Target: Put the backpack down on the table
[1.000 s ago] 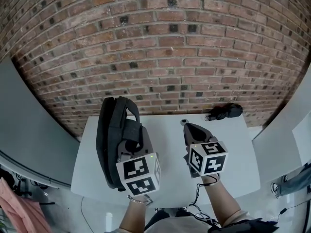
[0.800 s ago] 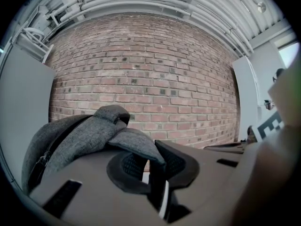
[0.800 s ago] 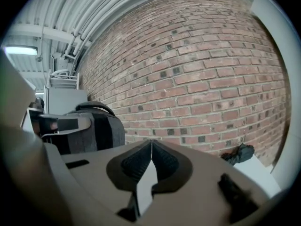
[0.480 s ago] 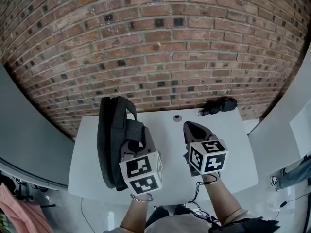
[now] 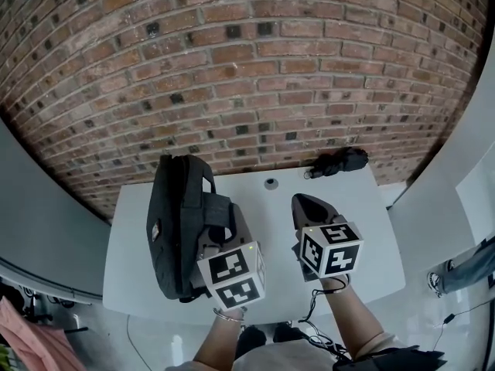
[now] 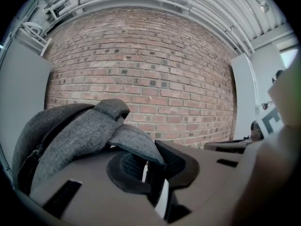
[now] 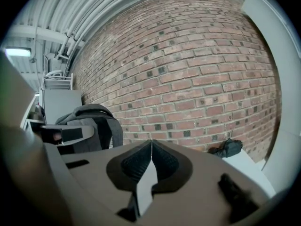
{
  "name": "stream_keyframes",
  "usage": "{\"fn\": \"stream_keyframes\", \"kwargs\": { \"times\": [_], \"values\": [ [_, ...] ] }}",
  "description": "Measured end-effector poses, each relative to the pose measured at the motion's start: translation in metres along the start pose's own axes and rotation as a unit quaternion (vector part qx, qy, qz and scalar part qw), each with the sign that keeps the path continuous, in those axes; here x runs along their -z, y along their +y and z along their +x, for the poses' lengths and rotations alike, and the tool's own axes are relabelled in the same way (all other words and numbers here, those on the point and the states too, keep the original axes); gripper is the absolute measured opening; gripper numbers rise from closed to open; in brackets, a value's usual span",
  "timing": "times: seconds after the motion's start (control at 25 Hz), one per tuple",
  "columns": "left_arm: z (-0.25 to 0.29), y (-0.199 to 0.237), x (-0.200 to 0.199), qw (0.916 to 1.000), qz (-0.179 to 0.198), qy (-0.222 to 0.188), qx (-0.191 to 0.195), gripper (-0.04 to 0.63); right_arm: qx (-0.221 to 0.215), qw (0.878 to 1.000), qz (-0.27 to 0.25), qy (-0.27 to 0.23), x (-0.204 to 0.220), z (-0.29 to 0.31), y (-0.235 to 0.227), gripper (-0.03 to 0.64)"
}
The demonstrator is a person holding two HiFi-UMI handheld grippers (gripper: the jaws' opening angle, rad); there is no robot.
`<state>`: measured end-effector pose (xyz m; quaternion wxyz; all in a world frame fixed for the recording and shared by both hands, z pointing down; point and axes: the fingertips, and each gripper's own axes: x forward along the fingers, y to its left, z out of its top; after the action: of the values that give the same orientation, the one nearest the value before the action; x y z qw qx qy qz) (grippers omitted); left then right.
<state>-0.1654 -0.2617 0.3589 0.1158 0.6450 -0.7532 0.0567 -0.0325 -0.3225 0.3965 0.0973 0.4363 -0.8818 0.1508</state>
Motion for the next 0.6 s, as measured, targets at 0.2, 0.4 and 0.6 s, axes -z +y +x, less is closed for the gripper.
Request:
{"fn": "stream_keyframes", "kwargs": {
  "times": [0.2, 0.4, 0.6],
  "values": [
    [0.004, -0.018, 0.013, 0.9999, 0.002, 0.012, 0.002, 0.055, 0.011, 1.0, 0.009, 0.004, 0.009, -0.009, -0.019, 0.031],
    [0.009, -0.034, 0.024, 0.9998, 0.0, 0.021, 0.008, 0.055, 0.022, 1.0, 0.016, 0.008, 0.018, -0.015, -0.037, 0.031],
    [0.014, -0.049, 0.036, 0.9995, 0.001, 0.03, 0.013, 0.055, 0.028, 0.999, 0.022, 0.012, 0.027, -0.02, -0.048, 0.031]
  ]
}}
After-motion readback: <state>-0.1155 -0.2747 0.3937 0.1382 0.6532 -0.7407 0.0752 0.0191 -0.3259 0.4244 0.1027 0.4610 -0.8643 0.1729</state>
